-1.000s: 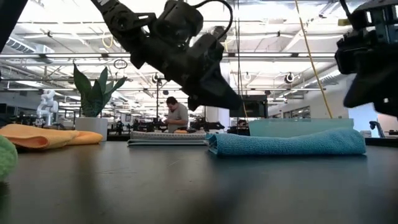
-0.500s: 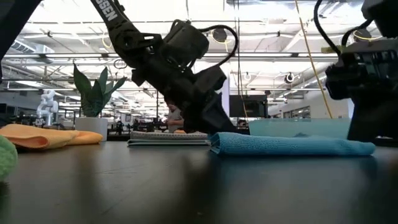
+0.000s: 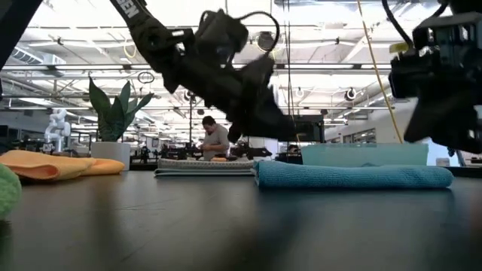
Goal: Fold microfiber towels
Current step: Fold the blue microfiber towel
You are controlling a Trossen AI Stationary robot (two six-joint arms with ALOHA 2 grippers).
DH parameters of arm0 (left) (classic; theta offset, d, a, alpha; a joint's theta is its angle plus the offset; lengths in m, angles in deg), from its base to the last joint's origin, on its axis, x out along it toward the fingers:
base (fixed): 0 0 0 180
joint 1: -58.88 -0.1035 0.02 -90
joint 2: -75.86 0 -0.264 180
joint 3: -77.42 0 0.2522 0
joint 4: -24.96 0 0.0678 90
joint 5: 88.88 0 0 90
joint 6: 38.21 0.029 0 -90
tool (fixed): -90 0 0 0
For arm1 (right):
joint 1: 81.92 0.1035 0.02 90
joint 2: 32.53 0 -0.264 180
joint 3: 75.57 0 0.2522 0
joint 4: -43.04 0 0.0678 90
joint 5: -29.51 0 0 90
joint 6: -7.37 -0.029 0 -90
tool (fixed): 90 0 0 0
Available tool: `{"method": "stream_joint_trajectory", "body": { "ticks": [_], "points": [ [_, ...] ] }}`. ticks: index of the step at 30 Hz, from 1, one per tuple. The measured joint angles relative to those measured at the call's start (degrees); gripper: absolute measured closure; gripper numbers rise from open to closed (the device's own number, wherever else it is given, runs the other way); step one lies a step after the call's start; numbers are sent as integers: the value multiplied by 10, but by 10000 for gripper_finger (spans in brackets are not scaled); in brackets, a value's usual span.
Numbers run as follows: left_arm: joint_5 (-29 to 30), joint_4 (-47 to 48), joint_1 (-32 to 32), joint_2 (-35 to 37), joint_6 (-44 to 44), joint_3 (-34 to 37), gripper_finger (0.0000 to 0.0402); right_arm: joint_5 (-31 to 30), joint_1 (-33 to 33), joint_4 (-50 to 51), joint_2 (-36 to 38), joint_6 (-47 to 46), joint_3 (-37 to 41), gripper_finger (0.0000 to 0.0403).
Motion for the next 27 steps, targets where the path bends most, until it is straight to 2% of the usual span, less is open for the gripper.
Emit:
{"method": "stream_joint_trajectory", "body": {
  "ticks": [6, 10, 13, 20, 27],
  "points": [
    [-55, 3, 68, 9, -26, 0, 309, -22, -77, 77, 48, 55, 0, 403],
    [-19, 44, 114, 1, -15, 0, 309, 17, -149, 94, 43, 117, 0, 403],
    [8, 61, 123, 1, -16, 0, 309, 49, -182, 98, 27, 146, 0, 403],
    [39, 121, 123, 1, -29, 0, 309, 62, -216, 96, -4, 170, 0, 403],
    [53, 129, 126, -18, -58, 0, 309, 59, -226, 97, -16, 173, 0, 403]
  ]
}}
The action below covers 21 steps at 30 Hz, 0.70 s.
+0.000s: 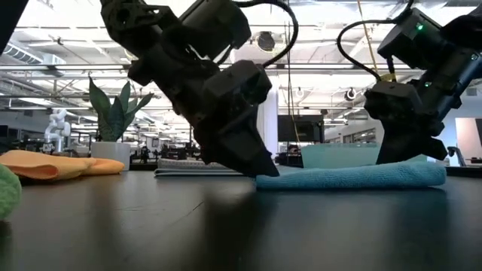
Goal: Fold microfiber towels
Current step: Fold the blue microfiber towel, then stack the blue microfiber towel on the gray microfiber towel
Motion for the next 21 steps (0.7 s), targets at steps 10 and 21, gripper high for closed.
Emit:
{"method": "stream_joint_trajectory", "body": {
  "ticks": [10, 21],
  "points": [
    [-15, 8, -10, 77, -10, 1, 309, -12, 3, 0, 58, -7, -3, 403],
    [19, 166, -61, 172, -234, 7, 308, -14, 23, 69, 119, -59, -3, 403]
  ]
}}
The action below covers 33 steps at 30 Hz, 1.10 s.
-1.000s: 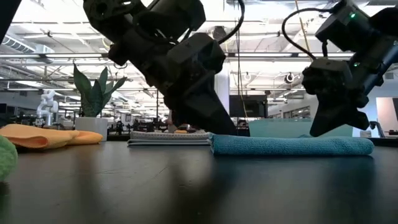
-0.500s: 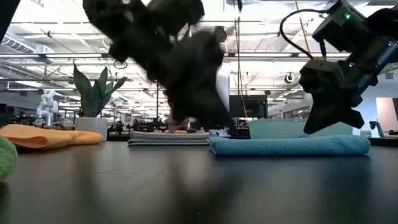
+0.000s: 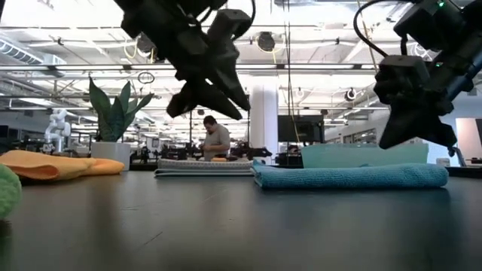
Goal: Fold microfiber towels
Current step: Stack the blue microfiber towel on the gray microfiber towel
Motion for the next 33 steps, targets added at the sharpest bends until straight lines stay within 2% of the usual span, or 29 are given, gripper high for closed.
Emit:
{"method": "stream_joint_trajectory", "body": {
  "ticks": [2, 4, 6, 8, 13, 16, 21, 24, 27, 30, 33],
  "points": [
    [-37, -27, -17, -6, -39, 11, 308, 1, -2, 5, 3, -3, -2, 402],
    [-45, -74, -30, -22, -55, 24, 308, 3, -4, 15, 4, 3, 0, 392],
    [-48, -60, -40, -29, -64, 38, 308, 3, -4, 14, 5, 6, -1, 373],
    [-47, -111, -46, -45, -61, 36, 308, 3, -4, 23, 8, 9, 0, 345],
    [-52, -150, -34, -73, -15, 41, 298, 3, -7, 21, 4, -33, 8, 258],
    [-30, -187, -27, -85, -17, 38, 264, 7, -10, 20, 9, -51, 25, 209],
    [3, -151, -28, -84, -35, 38, 181, 35, -11, -54, 15, -81, 72, 155],
    [16, -132, -28, -84, -60, 39, 139, 35, -11, -109, 23, -96, 101, 141],
    [24, -121, -29, -87, -68, 39, 116, 34, -11, -167, 26, -100, 123, 138],
    [30, -121, -30, -97, -68, 39, 112, 32, -11, -187, 22, -110, 130, 142],
    [18, -169, -30, -118, -79, 35, 121, 30, -11, -184, 14, -111, 132, 149]
  ]
}}
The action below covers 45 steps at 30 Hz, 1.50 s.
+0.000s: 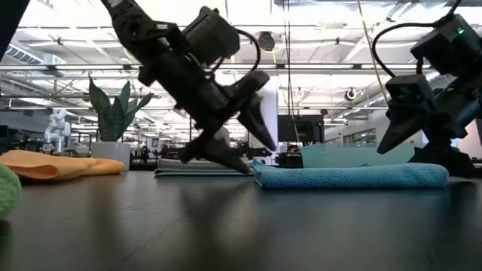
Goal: Fold microfiber towels
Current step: Stack the blue microfiber towel on the gray microfiber towel
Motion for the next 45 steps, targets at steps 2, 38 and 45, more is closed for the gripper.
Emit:
{"method": "stream_joint_trajectory", "body": {
  "ticks": [2, 38, 45],
  "points": [
    [-3, -8, 0, -15, 0, 4, 130, -10, 0, -3, -8, 0, -1, 155],
    [18, -134, 2, -92, 115, 1, 388, -47, -13, -158, -130, 132, 1, 400],
    [7, -106, 1, -22, 155, 4, 395, -44, -12, -247, -130, 145, 2, 401]
  ]
}}
